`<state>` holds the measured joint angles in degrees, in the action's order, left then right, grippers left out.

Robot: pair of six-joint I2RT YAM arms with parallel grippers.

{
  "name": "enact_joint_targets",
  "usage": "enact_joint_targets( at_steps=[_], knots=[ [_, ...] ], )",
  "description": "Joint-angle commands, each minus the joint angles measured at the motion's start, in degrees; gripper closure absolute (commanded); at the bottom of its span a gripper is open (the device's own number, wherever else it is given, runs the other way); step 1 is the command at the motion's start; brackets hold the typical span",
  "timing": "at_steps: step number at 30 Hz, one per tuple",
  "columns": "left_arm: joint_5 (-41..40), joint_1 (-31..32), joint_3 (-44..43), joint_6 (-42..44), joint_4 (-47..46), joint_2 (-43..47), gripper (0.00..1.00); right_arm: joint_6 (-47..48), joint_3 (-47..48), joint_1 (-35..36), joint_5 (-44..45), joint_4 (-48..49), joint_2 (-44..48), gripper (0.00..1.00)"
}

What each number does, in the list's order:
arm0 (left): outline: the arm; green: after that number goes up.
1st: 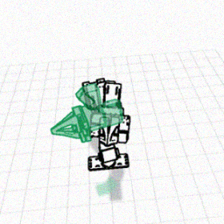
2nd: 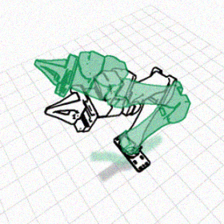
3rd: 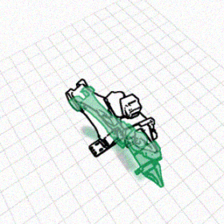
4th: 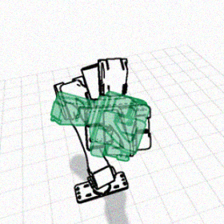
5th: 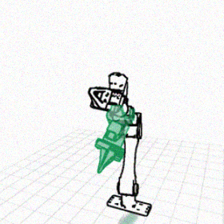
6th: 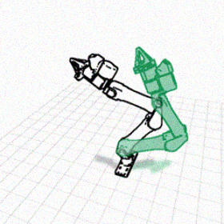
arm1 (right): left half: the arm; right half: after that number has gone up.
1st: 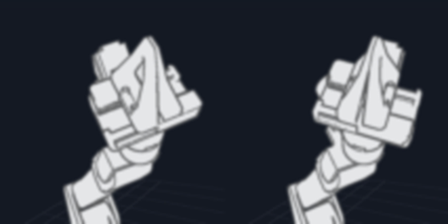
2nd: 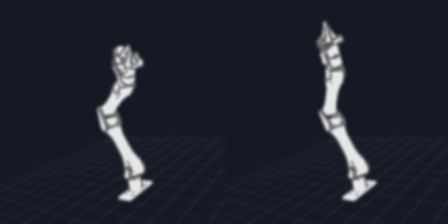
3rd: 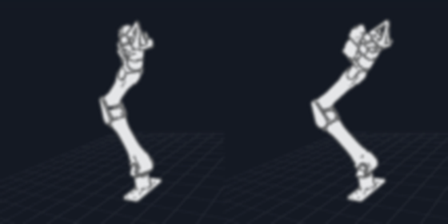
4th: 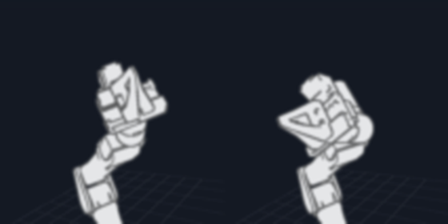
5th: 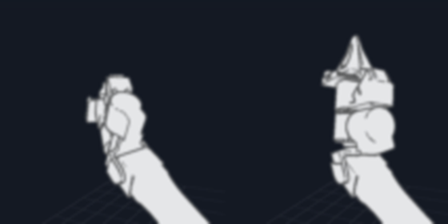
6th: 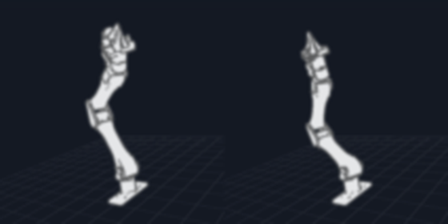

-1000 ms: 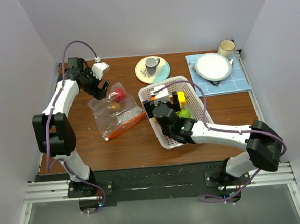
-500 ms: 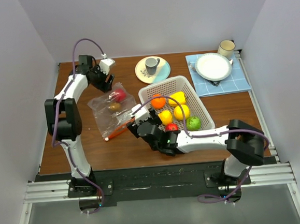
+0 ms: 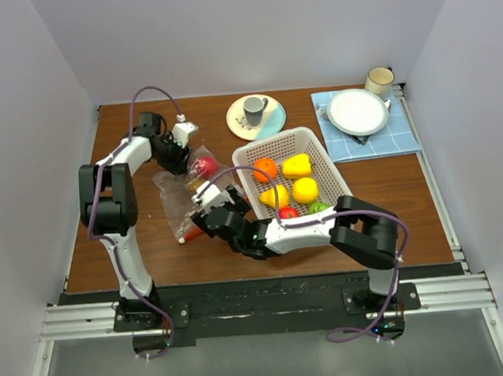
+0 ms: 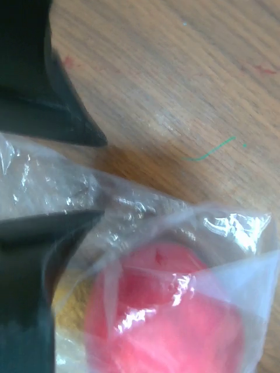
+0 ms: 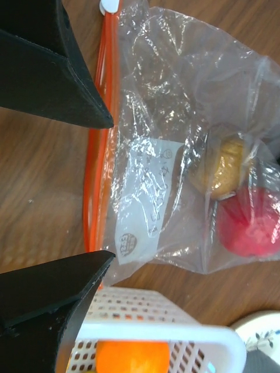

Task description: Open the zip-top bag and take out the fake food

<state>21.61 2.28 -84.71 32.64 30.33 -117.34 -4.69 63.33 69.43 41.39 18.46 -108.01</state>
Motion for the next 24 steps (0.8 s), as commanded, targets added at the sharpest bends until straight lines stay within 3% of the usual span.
enact_joint_targets(
  at_steps=[1, 2, 12, 16, 24],
  knots=[
    [-0.41, 0.00, 3.13, 0.58, -4.12, 0.35, 0.87, -2.07, 3.55, -2.36, -1.74, 2.20, -2.03, 0.11],
    [-0.77, 0.00, 5.58, 1.01, -5.01, 1.23, 1.00, -2.34, 3.82, -2.63, -2.18, 2.28, -2.99, 0.11],
    [-3.50, 0.00, 17.73, 5.06, -8.09, 9.58, 1.00, -3.22, 10.14, -4.91, -4.56, 1.76, -10.55, 0.11],
    [-2.54, 0.00, 17.47, 6.20, -5.02, 12.83, 1.00, -4.01, 11.03, -5.27, -4.21, 1.58, -11.26, 0.11],
    [2.47, 0.00, 9.66, 4.10, 3.41, 21.97, 1.00, -7.52, 1.54, -5.18, -4.12, 5.09, -4.68, 0.12]
  ],
)
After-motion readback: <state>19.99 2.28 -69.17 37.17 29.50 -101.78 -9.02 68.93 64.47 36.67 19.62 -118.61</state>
